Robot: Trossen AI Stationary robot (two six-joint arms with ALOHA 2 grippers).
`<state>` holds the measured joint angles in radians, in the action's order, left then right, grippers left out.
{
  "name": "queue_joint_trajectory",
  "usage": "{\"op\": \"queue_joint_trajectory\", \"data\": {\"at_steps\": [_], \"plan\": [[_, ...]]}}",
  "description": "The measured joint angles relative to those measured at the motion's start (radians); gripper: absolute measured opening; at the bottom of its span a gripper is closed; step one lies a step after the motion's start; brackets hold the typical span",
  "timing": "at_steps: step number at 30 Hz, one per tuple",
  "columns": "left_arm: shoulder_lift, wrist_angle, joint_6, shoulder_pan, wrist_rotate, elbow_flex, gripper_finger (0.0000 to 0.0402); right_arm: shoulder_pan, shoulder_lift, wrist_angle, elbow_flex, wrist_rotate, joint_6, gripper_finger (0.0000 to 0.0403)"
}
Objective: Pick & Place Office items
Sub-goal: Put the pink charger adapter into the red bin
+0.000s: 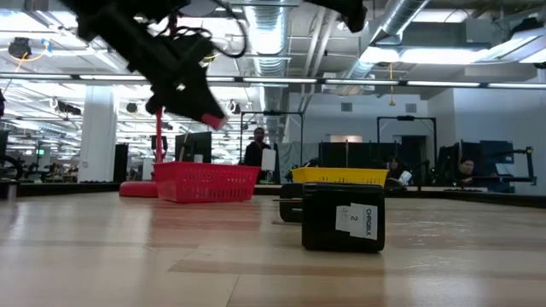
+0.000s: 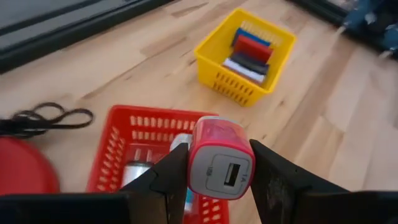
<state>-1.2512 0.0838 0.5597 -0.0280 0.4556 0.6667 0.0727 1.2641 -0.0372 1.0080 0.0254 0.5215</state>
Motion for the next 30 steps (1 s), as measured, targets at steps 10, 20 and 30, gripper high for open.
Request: {"op": "queue_joint_trajectory", "data": {"at_steps": [10,20,30], "plan": [[0.075,-0.156,0.052,0.029,0.109,-0.255,0.0136,-0.003,-0.016,-0.028,0.001,-0.001,-0.006,0.0334],[0.031,-0.167,0.05,0.0,0.157,-0.288,0.0137,-0.003,-0.016,-0.031,0.001,-0.034,-0.006,0.0333],[-0.051,-0.222,0.051,-0.014,0.133,-0.287,0.0138,-0.002,-0.016,-0.026,0.0,-0.033,-0.006,0.0333]]}}
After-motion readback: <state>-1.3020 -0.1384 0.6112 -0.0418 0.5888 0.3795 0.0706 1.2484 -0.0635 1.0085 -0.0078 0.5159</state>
